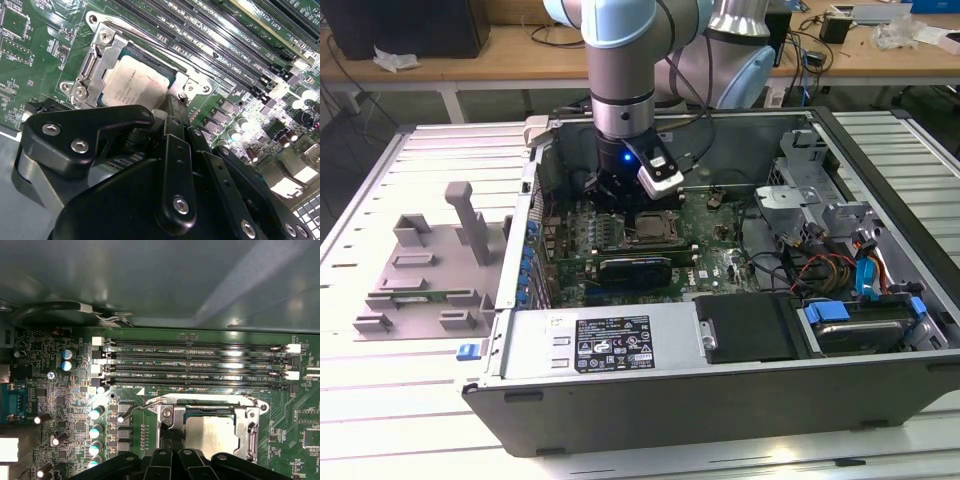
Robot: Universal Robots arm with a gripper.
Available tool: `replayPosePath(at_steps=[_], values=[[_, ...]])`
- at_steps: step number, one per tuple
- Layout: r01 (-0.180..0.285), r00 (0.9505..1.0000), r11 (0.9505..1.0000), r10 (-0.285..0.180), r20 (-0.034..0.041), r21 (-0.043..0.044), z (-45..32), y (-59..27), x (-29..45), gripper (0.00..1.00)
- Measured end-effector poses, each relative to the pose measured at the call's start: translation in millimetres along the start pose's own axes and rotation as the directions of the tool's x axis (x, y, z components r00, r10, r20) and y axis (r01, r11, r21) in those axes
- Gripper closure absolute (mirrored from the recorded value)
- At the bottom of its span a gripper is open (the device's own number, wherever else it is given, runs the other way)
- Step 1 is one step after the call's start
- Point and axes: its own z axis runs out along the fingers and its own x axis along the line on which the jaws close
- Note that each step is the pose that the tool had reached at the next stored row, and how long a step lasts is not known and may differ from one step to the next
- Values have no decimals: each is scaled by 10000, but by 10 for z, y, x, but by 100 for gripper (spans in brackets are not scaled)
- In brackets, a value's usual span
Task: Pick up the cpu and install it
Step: 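Close the cpu cover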
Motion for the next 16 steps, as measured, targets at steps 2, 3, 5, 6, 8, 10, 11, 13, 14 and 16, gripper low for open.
replayPosePath(at_steps=[2,3,5,6,8,10,11,13,14,16], values=[[0,10000,10000,0,0,0,0,0,0,89],[0,10000,10000,0,3,-4,-4,0,-1,89],[-1,10000,10000,1,5,-7,-20,1,-1,89],[0,10000,10000,0,1,-2,-29,0,-1,89],[0,10000,10000,0,1,-2,-44,0,-1,89],[0,10000,10000,0,1,-3,-67,-1,-2,89],[0,10000,10000,0,2,-3,-67,-1,-2,89],[0,10000,10000,0,-2,3,-80,-2,-2,89],[0,10000,10000,0,-1,0,-97,-2,-2,89],[0,10000,10000,0,1,-1,-180,-3,-5,89]])
